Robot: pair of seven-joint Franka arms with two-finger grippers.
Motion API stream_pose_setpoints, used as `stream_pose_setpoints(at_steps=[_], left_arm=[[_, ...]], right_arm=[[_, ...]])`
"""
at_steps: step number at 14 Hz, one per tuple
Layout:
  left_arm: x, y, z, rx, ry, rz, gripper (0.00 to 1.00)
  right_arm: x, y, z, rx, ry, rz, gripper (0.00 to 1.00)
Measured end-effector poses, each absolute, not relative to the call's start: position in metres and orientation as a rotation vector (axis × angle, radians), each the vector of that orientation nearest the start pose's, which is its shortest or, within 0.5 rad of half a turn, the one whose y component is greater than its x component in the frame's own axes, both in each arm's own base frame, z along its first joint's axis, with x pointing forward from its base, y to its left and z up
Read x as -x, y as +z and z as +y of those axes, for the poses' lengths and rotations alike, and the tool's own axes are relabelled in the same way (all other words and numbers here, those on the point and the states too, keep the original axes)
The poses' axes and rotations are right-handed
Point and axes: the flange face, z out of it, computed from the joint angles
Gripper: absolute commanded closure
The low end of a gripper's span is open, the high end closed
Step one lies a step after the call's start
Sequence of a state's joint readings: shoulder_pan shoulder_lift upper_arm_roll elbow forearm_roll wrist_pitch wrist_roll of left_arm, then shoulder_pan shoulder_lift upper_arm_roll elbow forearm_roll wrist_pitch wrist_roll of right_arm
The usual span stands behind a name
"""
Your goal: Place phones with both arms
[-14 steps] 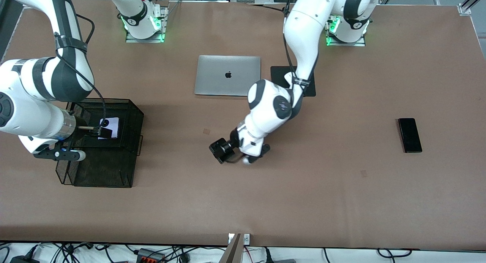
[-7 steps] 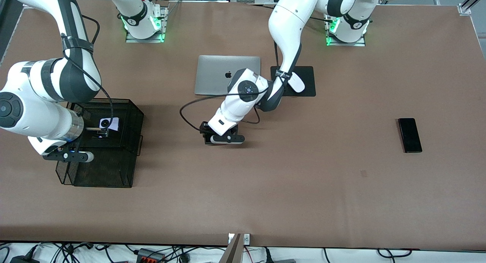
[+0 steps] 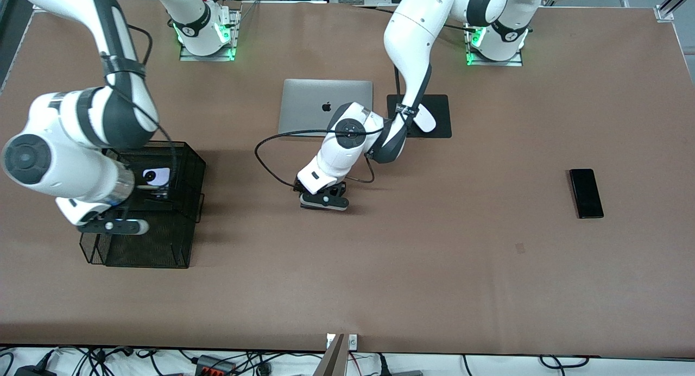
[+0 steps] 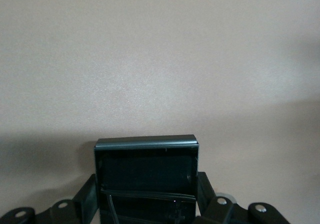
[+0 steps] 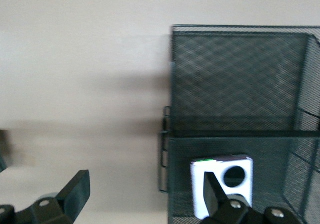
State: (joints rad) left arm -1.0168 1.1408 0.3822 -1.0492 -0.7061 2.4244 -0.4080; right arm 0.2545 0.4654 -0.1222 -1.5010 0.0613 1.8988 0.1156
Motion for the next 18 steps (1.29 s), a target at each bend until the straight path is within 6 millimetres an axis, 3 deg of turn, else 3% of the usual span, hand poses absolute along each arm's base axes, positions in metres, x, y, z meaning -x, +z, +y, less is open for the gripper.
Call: stream_pose_setpoints(at_steps=[2, 6, 10, 12, 15, 18], left_arm=[[-0.565, 0.180, -0.567, 3.475, -0.261, 0.046, 0.00], [-0.568, 0.185, -0.567, 3.483, -0.279, 0.033, 0.00], [-0.602, 0.216, -0.538, 3.478, -0.332, 0.025, 0.00], [-0.624, 0.247, -0.506, 3.472, -0.337, 0.047, 0.00], [-0.657, 0.301, -0.435, 3.474, -0.322, 0.044, 0.00], [-0.677, 0.339, -0.361, 3.444, -0.202, 0.183, 0.00]], right_arm=[[-0.673, 0.385, 0.134, 3.147, 0.080, -0.066, 0.00], [-0.676, 0.359, 0.163, 3.150, 0.050, -0.129, 0.00], [-0.679, 0.342, 0.178, 3.148, 0.012, -0.160, 0.00], [-0.679, 0.336, 0.189, 3.143, -0.012, -0.184, 0.00], [-0.675, 0.330, 0.210, 3.137, -0.024, -0.231, 0.00], [-0.665, 0.317, 0.250, 3.129, -0.047, -0.251, 0.00]])
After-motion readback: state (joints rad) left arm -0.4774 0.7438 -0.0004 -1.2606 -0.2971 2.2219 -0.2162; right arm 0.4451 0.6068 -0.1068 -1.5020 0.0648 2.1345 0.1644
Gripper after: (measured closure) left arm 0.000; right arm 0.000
